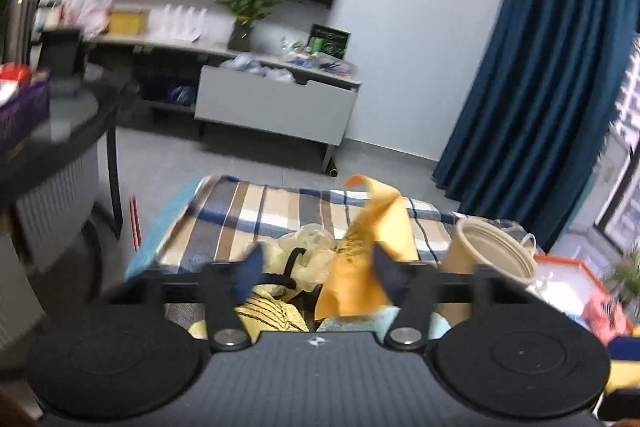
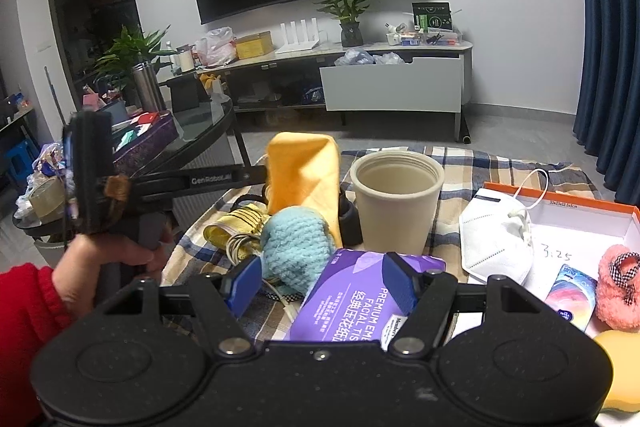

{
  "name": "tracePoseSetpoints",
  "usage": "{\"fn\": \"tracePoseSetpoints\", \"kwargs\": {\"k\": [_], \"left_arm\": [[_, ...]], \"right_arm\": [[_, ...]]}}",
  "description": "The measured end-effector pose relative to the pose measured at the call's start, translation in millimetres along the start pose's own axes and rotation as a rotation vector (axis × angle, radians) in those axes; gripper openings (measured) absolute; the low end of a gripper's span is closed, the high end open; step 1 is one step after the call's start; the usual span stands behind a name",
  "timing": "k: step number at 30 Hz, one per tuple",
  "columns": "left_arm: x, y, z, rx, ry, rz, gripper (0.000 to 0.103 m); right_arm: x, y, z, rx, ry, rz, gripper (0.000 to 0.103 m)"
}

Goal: Organize soft objects
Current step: 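Lift the yellow cloth up off the table with the left gripper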

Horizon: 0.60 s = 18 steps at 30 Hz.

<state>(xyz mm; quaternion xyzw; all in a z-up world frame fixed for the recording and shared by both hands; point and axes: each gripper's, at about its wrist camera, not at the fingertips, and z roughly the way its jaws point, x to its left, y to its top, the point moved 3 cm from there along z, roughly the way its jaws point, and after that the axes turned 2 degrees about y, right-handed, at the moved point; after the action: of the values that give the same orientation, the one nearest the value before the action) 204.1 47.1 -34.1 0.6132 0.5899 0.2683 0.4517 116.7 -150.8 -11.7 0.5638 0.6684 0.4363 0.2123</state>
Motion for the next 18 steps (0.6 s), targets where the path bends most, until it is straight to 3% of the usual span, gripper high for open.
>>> {"fn": "tracePoseSetpoints", "kwargs": {"k": [1, 4, 8, 10, 12, 13, 15, 17, 18], "left_arm": [[3, -1, 4, 0.013, 0.003, -0.028, 0.074], [2, 3, 12, -0.001, -0.006, -0.031, 0.101], [-17, 6, 18, -0.039, -0.034, 0.067, 0.103], [-26, 4, 28, -0.018, -0.052, 0.097, 0.103], [-33, 3, 44, 0.003, -0.011, 0.128, 0.103], [-34, 1, 49, 0.009, 0.009, 0.134, 0.1], [-36, -1, 62, 0.027, 0.068, 0.159, 0.077], [-35, -2, 69, 0.048, 0.098, 0.17, 0.022], [-34, -1, 70, 0.057, 0.087, 0.153, 0.015]], "right_arm": [[0, 0, 0, -0.002, -0.001, -0.001, 0.079], [-5, 0, 0, -0.005, -0.001, 0.006, 0.079], [-14, -2, 0, -0.004, -0.006, 0.032, 0.079], [-18, -2, -1, -0.005, -0.004, 0.043, 0.079], [-21, -2, -3, -0.01, -0.008, 0.039, 0.079], [-23, -3, -5, -0.013, -0.011, 0.038, 0.079], [-27, -3, -7, -0.016, -0.016, 0.045, 0.079], [-31, -3, -7, -0.016, -0.021, 0.059, 0.079], [-32, -3, -8, -0.017, -0.022, 0.062, 0.079]]}}
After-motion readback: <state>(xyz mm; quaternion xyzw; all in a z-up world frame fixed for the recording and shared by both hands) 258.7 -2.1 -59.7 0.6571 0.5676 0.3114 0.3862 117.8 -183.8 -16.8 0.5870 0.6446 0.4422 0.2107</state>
